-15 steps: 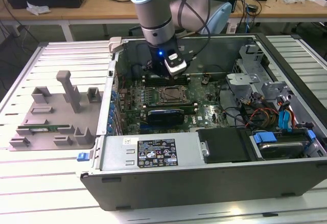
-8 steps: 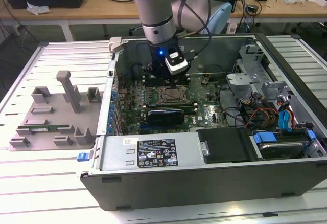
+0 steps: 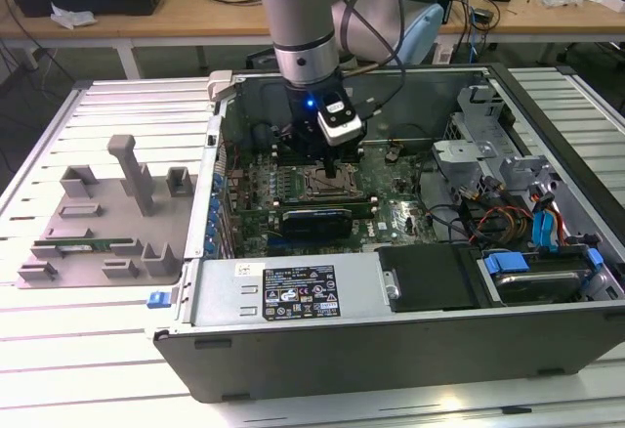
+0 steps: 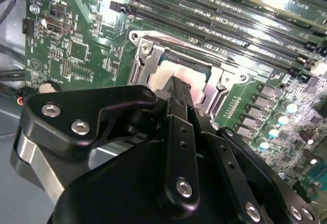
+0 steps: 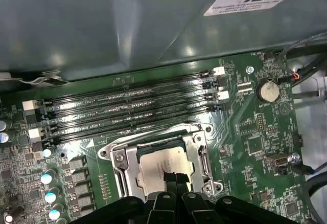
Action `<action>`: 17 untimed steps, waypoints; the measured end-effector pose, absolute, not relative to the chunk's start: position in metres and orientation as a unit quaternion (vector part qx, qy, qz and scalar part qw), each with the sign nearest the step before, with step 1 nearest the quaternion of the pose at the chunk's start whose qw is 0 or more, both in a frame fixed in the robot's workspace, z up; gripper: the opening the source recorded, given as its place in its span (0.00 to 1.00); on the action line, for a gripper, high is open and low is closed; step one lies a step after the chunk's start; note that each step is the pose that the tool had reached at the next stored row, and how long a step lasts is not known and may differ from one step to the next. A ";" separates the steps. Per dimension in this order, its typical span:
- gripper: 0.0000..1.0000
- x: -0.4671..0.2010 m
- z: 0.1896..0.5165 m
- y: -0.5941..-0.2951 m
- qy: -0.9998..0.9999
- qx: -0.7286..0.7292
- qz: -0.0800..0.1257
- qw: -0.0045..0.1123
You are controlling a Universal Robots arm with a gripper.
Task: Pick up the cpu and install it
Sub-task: 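Install the first cpu locking lever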
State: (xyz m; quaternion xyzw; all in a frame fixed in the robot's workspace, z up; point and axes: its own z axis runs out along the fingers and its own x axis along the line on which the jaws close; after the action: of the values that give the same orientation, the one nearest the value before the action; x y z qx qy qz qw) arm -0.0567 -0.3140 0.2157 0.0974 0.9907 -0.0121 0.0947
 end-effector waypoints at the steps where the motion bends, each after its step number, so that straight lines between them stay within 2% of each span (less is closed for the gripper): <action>1: 0.11 -0.056 0.216 -0.314 0.991 0.097 -0.012 0.094; 3: 0.11 -0.054 0.216 -0.314 0.992 0.097 -0.014 0.075; 4: 0.11 -0.052 0.215 -0.314 0.994 0.097 -0.016 0.056; 17: 0.11 -0.046 0.218 -0.314 0.997 0.062 -0.014 0.055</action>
State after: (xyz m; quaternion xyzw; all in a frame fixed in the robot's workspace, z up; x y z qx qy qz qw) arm -0.0455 -0.3140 0.2182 0.0615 0.9965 -0.0143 0.0546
